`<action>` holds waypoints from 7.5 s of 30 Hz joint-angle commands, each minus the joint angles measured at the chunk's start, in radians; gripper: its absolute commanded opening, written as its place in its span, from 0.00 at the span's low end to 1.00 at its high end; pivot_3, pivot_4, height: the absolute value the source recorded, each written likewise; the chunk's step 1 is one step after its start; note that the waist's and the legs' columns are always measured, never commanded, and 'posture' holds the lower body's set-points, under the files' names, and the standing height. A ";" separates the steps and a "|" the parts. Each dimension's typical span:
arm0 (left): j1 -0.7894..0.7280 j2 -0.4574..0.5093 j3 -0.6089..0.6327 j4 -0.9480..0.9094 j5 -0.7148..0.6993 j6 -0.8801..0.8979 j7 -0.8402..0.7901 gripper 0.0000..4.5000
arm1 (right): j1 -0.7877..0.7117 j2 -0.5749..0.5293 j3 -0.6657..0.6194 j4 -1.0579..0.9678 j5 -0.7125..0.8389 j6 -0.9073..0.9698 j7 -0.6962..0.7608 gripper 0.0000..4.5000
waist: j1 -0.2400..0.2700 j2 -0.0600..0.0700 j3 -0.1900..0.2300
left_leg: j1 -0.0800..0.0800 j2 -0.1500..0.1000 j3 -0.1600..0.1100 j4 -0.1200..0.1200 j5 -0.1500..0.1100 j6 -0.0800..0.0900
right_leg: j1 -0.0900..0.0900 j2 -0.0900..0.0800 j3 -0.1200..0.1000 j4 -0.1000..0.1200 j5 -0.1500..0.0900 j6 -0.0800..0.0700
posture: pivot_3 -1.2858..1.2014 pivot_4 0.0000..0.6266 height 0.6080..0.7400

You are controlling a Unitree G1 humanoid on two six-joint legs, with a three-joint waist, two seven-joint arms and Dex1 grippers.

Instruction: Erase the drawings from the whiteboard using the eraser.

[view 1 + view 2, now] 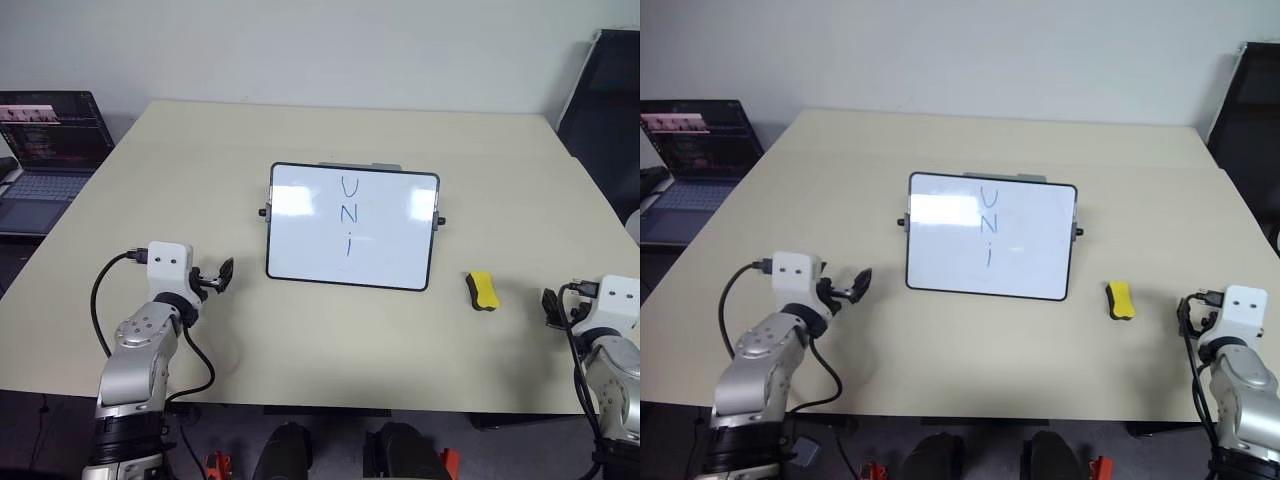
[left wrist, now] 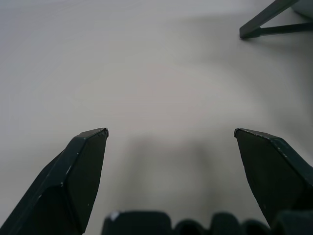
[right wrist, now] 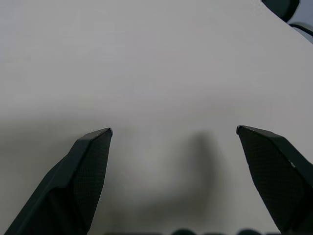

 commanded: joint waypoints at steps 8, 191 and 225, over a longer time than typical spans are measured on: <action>0.022 0.032 0.066 -0.032 -0.012 -0.014 -0.001 1.00 | 0.026 0.035 0.032 -0.108 -0.001 0.040 -0.010 0.99 | 0.000 0.000 0.000 | 0.000 0.000 0.000 0.000 0.000 0.000 | 0.000 0.000 0.000 0.000 0.000 0.000 | 0.52 0.24 1.00; 0.036 -0.013 -0.255 -0.414 -0.042 0.084 -0.170 1.00 | -0.691 -0.160 0.435 -0.234 0.122 0.507 0.111 0.24 | -0.001 0.006 0.005 | -0.017 -0.001 0.001 0.008 0.001 0.001 | -0.020 0.000 0.001 0.012 -0.001 -0.001 | 0.52 0.24 1.00; 0.036 -0.038 -0.275 -0.347 0.067 -0.049 -0.124 1.00 | -0.928 0.021 0.783 0.130 -0.218 0.101 0.389 0.24 | -0.002 0.005 0.005 | -0.016 -0.001 0.000 0.008 0.002 0.001 | -0.020 0.000 0.000 0.014 -0.001 -0.001 | 0.52 0.24 1.00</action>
